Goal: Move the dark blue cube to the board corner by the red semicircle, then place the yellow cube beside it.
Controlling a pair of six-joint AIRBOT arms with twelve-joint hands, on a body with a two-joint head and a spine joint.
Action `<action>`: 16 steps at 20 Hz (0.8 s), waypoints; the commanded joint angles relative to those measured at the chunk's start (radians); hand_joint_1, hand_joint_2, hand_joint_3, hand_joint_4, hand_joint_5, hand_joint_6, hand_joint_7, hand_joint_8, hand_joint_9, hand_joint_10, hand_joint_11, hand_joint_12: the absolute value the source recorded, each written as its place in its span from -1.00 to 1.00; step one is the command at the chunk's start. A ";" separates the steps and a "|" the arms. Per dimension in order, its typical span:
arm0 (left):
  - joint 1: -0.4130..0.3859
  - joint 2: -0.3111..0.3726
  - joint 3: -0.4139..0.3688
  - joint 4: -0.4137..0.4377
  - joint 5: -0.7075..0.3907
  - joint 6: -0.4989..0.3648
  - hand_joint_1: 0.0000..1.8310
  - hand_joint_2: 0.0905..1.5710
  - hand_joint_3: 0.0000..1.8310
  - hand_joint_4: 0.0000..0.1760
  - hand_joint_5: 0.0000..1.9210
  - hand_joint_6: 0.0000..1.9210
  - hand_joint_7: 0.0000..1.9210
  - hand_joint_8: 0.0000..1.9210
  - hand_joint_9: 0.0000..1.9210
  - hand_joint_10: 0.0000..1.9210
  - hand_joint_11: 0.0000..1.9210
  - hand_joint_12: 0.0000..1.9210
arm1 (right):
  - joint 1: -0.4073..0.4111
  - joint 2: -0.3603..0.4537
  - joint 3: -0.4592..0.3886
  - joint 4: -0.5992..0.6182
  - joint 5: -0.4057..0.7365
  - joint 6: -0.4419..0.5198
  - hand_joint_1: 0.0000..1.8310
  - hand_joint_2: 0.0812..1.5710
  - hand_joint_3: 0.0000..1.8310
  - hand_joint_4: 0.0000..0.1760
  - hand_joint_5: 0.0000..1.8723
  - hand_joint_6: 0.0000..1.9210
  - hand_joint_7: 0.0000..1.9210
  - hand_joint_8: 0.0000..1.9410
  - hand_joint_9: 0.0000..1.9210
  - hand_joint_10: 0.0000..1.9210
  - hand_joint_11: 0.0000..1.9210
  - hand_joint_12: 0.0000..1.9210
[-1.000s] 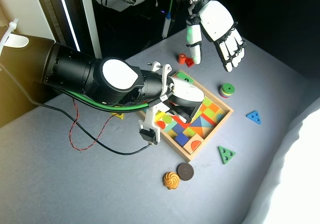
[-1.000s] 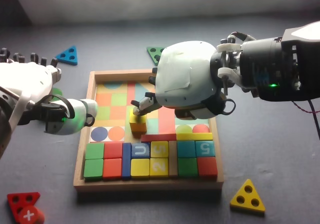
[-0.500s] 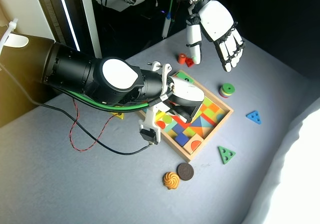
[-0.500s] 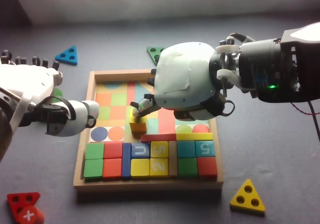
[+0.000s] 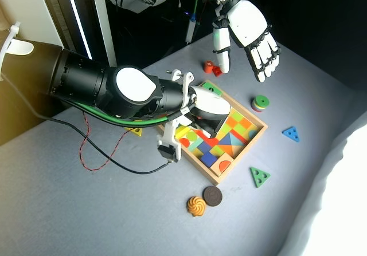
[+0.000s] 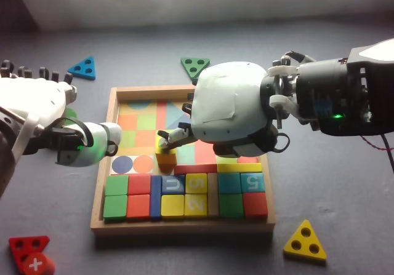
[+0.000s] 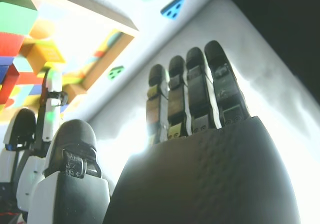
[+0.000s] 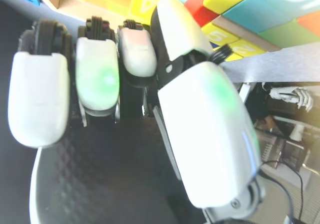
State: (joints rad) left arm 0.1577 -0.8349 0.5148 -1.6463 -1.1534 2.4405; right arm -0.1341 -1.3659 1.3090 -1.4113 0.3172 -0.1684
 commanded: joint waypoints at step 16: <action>-0.003 0.005 -0.004 0.080 -0.046 0.002 -1.00 0.59 -1.00 -1.00 -0.76 -1.00 -0.80 -1.00 -0.82 -1.00 -1.00 -0.61 | -0.012 0.088 0.043 0.008 0.010 -0.015 0.63 0.69 -1.00 -1.00 -0.48 -1.00 0.41 1.00 0.60 1.00 0.76 1.00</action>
State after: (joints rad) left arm 0.1589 -0.8379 0.5121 -1.6470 -1.1542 2.4405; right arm -0.1425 -1.2877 1.3476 -1.4101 0.3233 -0.1734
